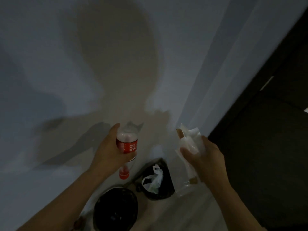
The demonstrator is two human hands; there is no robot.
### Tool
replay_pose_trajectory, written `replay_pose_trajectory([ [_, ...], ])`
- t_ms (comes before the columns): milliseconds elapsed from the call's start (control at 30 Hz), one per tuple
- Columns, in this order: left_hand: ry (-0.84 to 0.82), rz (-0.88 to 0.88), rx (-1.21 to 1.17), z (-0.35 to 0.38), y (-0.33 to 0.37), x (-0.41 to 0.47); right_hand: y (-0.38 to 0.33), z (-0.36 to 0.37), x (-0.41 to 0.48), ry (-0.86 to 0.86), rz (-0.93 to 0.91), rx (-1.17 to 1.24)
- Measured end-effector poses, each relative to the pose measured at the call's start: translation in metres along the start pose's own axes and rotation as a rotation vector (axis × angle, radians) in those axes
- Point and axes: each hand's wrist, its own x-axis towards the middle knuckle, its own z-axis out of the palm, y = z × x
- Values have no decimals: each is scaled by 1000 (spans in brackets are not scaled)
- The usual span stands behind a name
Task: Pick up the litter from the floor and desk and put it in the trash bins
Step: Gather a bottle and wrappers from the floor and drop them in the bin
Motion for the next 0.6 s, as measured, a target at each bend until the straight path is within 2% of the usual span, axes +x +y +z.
replay_pose_trajectory([
  [167, -28, -133, 110, 25, -58, 22, 39, 53, 39, -81, 45, -15],
  [300, 51, -276, 155, 57, -106, 30, 79, 85, 61, -185, 95, 7],
  [367, 38, -339, 221, 73, -130, 30, 102, 101, 74, -239, 129, 48],
  [600, 149, -536, 306, 132, -215, 27, 190, 165, 115, -429, 156, -90],
])
